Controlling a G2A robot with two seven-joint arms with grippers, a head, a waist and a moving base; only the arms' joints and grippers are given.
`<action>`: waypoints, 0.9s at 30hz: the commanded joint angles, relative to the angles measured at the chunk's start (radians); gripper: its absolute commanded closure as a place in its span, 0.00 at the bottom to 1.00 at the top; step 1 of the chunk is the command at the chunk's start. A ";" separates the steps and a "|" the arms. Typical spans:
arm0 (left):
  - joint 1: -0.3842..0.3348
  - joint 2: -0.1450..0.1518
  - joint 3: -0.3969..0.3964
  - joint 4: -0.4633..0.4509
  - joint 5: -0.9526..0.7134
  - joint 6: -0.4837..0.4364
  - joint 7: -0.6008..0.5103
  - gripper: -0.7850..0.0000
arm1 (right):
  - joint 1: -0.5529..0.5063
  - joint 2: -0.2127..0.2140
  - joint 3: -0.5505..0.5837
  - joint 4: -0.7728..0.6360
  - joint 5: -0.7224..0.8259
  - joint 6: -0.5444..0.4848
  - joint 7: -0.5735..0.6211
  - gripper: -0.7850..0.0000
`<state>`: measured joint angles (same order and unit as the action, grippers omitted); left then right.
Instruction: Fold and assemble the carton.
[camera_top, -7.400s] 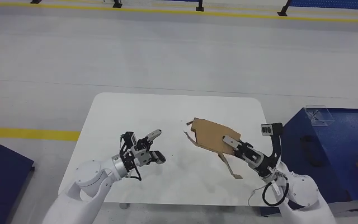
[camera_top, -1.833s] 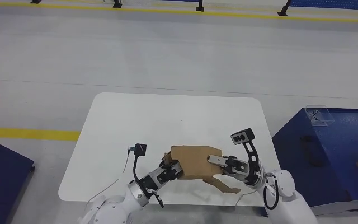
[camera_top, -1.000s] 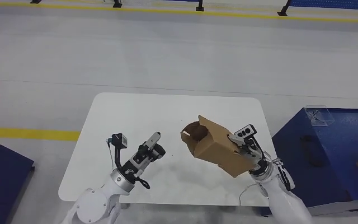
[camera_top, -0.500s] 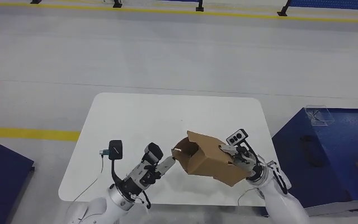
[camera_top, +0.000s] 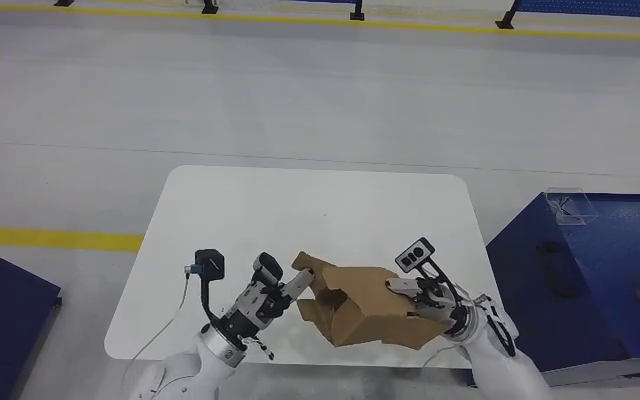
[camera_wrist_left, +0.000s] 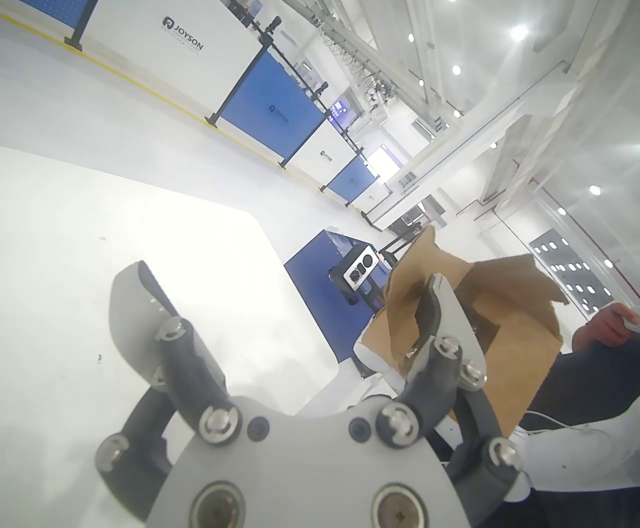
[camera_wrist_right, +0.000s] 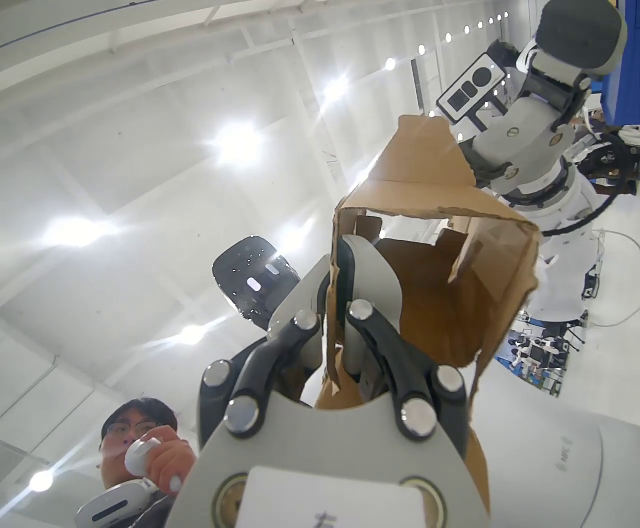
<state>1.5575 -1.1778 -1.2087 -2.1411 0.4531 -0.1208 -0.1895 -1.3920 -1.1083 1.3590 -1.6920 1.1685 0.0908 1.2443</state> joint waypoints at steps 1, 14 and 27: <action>0.005 -0.001 -0.003 -0.006 -0.012 -0.012 0.019 0.00 | 0.003 -0.001 0.009 0.004 0.014 -0.009 -0.008 1.00; 0.040 -0.001 -0.016 -0.012 -0.021 -0.047 0.010 0.00 | 0.017 -0.007 0.038 0.020 0.039 -0.032 -0.030 1.00; 0.006 -0.013 0.097 -0.002 0.059 0.004 -0.045 0.00 | -0.003 -0.008 0.017 0.001 -0.058 -0.072 0.014 1.00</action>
<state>1.5697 -1.1891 -1.1209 -2.1487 0.5050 -0.1306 -0.2307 -1.3939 -1.1162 1.3751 -1.6882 1.1127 0.0224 1.2537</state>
